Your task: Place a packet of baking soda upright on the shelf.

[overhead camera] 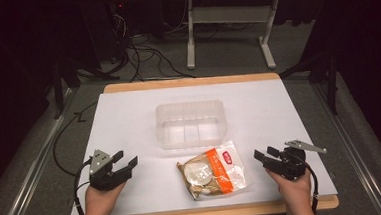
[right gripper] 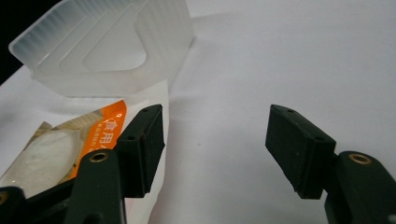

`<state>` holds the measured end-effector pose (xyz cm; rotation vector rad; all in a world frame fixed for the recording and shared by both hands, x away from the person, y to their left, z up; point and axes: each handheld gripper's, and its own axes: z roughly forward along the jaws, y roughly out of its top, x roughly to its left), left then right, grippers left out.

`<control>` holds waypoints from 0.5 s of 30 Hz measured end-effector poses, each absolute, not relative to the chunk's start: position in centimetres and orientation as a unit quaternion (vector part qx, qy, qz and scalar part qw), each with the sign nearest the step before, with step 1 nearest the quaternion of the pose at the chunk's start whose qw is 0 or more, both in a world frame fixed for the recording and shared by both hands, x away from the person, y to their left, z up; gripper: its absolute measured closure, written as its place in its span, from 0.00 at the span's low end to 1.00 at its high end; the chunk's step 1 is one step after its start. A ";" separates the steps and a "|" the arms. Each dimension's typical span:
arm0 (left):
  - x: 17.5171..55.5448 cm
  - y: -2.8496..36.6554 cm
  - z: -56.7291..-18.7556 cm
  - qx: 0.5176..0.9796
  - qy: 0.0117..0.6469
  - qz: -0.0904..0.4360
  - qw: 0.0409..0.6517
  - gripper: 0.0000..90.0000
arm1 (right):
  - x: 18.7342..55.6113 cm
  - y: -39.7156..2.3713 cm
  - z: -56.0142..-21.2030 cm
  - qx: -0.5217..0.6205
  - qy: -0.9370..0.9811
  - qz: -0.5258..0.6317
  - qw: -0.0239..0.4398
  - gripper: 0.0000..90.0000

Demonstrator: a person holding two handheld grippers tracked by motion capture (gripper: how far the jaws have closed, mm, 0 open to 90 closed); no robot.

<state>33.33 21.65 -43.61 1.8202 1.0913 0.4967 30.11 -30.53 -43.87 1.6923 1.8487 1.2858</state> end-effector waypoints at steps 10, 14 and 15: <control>34.5 22.1 -44.8 0.747 0.464 0.182 0.440 0.43 | 29.5 -29.8 -43.7 0.580 0.665 0.429 0.193 0.40; 34.3 21.7 -44.6 0.753 0.452 0.185 0.440 0.43 | 29.5 -29.9 -43.8 0.582 0.664 0.429 0.190 0.40; 34.2 21.6 -44.6 0.755 0.449 0.186 0.439 0.43 | 29.5 -29.9 -43.8 0.581 0.665 0.429 0.190 0.40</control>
